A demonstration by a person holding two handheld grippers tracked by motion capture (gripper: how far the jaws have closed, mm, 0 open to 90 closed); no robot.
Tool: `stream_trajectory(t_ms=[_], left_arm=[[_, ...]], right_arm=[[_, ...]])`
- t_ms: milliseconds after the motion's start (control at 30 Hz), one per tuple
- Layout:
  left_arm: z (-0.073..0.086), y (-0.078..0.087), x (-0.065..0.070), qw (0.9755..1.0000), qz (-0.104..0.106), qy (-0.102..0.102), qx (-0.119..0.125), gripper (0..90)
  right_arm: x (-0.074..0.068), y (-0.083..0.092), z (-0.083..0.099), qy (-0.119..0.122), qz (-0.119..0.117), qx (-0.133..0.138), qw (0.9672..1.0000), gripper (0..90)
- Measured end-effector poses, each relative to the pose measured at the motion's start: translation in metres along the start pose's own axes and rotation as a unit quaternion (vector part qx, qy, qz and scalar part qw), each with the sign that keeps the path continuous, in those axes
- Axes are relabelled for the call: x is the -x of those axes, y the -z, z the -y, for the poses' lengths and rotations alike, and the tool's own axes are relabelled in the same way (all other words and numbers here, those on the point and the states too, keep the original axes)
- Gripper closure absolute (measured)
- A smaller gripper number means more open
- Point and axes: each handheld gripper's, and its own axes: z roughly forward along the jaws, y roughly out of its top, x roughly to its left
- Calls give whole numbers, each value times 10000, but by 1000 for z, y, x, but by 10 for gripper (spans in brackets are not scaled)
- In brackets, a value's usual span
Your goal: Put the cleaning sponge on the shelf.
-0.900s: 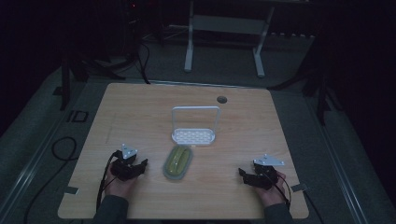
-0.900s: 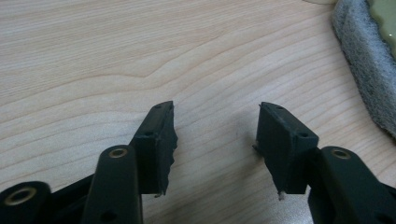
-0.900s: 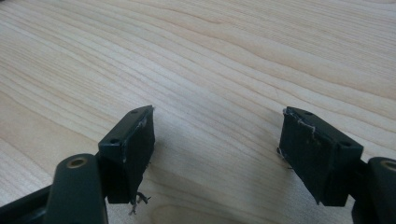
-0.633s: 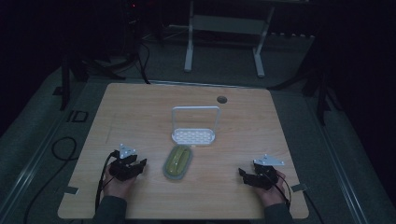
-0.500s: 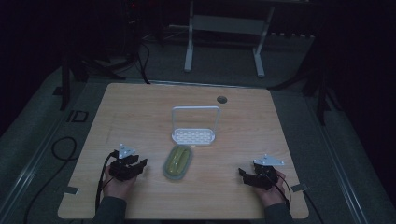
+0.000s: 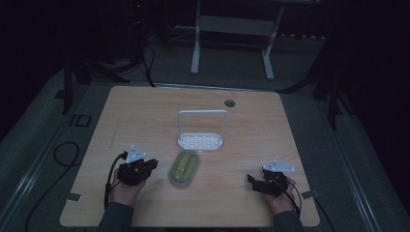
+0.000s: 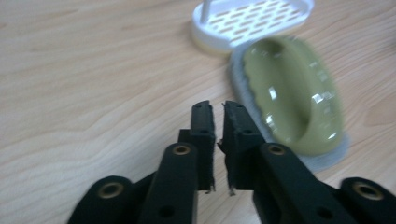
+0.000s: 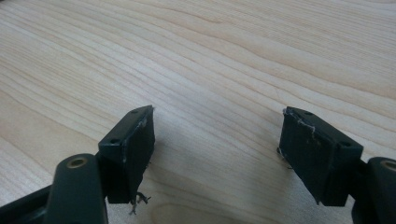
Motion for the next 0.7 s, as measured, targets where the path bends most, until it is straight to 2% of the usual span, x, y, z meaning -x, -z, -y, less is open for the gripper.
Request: stream_trajectory(t_ms=[100,433,700], left_arm=[[-4,1,2,10000,61,-17,-33,894],[-17,-1,14,9997,138,-214,-52,897],[-29,-8,29,9988,274,-411,-58,898]], right_arm=[[0,0,0,3,0,2,10000,260],[0,0,0,3,0,2,10000,260],[0,0,0,-4,0,4,10000,261]])
